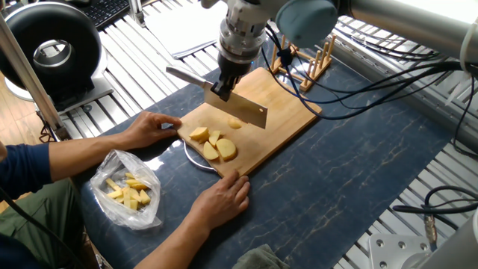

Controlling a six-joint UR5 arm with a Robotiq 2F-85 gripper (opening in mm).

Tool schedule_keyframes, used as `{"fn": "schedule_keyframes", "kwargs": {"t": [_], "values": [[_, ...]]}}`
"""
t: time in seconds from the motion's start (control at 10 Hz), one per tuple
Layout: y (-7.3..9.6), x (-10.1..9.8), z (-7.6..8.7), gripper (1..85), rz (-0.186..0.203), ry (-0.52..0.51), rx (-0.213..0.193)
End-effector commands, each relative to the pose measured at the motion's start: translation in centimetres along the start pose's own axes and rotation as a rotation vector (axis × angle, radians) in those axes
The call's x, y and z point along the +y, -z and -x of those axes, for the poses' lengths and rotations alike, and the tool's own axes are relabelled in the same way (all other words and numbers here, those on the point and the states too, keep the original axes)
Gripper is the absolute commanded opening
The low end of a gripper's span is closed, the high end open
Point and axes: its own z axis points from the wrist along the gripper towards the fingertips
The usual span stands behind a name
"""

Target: Chop the potatoes

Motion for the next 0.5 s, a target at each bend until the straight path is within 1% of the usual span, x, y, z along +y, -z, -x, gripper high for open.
{"fn": "schedule_keyframes", "kwargs": {"t": [0.0,0.4], "values": [[-0.41,0.22,-0.11,1.0,0.005,0.004,-0.010],[-1.12,0.33,0.19,1.0,0.010,0.008,-0.021]]}}
